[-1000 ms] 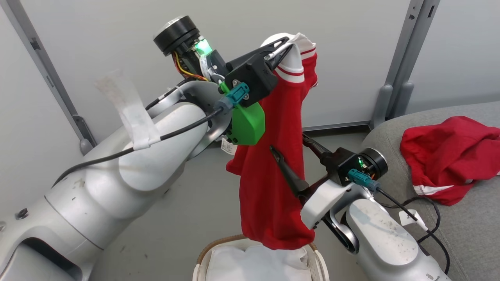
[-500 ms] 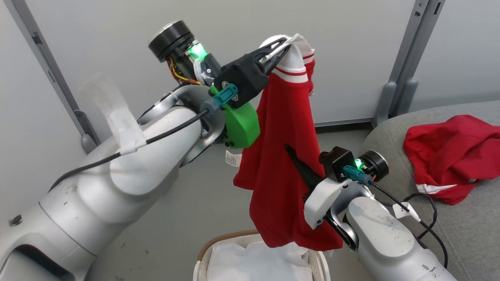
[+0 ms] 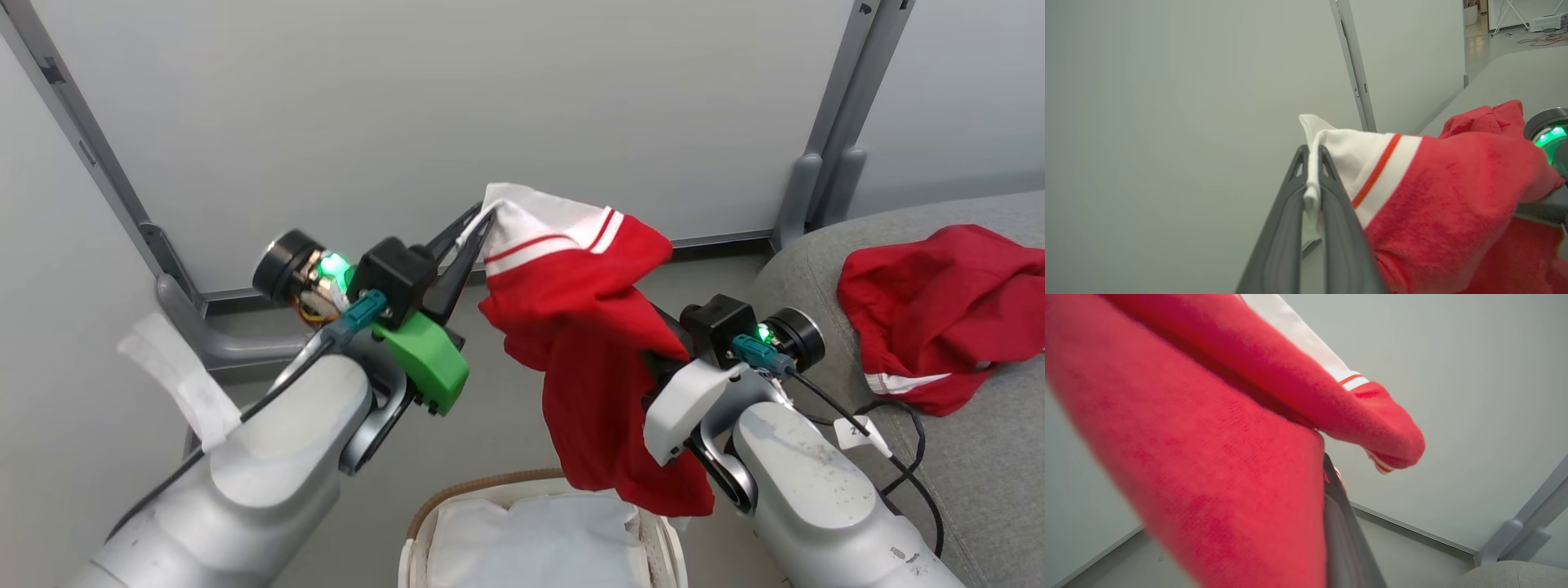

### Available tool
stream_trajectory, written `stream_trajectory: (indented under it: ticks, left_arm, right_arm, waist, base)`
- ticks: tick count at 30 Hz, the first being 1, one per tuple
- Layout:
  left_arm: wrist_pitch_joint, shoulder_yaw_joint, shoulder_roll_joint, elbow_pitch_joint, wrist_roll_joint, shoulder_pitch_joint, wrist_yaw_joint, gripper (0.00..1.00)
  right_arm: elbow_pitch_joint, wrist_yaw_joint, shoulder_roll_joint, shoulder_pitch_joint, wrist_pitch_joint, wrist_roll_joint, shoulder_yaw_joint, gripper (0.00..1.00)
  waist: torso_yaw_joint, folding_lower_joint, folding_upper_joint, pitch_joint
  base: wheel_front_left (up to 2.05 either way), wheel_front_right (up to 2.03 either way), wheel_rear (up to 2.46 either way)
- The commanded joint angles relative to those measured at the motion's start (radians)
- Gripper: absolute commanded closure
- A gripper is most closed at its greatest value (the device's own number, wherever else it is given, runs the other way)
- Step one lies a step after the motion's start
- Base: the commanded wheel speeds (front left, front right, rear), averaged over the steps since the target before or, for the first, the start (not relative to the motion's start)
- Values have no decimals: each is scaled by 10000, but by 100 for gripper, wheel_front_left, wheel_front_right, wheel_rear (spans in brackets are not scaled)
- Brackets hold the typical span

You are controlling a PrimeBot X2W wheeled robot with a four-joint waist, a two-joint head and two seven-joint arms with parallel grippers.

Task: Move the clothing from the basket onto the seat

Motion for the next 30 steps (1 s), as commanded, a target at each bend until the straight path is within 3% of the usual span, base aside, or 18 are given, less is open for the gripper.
stream_trajectory:
  ticks: [1,2,3,4,5,8,14,30]
  left_arm:
    - [-138,91,-48,112,-165,434,111,85]
    - [-218,148,-71,210,-231,684,145,82]
    - [-259,210,-100,276,-293,884,178,64]
    - [-314,270,-126,345,-336,1074,216,55]
    - [-329,355,-166,423,-411,1303,229,34]
    - [-408,662,-287,565,-588,1969,325,0]
    - [-384,1478,-559,188,-228,3328,387,0]
    - [-389,2930,-1827,101,1181,5306,-173,0]
  right_arm:
    - [-53,-11,-29,-150,-19,-67,-107,100]
    - [-68,-11,-29,-172,-19,-94,-184,100]
    - [-75,-11,-31,-186,-19,-131,-246,100]
    - [-75,-11,-31,-189,-19,-171,-310,100]
    - [-71,-11,-29,-184,-19,-209,-388,100]
    - [-17,-11,-33,-167,-19,-324,-598,100]
    - [40,-11,-31,-132,-19,-561,-1038,100]
    - [-154,-11,-31,98,-19,-996,-2118,100]
  waist:
    - [-9,0,0,24]
    - [-17,0,0,43]
    - [-20,0,0,56]
    - [-22,0,0,69]
    - [-26,0,0,83]
    - [-38,0,0,108]
    - [-49,0,0,166]
    - [-300,0,0,318]
  base:
    - [0,0,0]
    - [0,0,0]
    - [0,0,0]
    - [0,0,0]
    - [0,0,0]
    - [0,0,0]
    - [0,0,0]
    - [0,0,0]
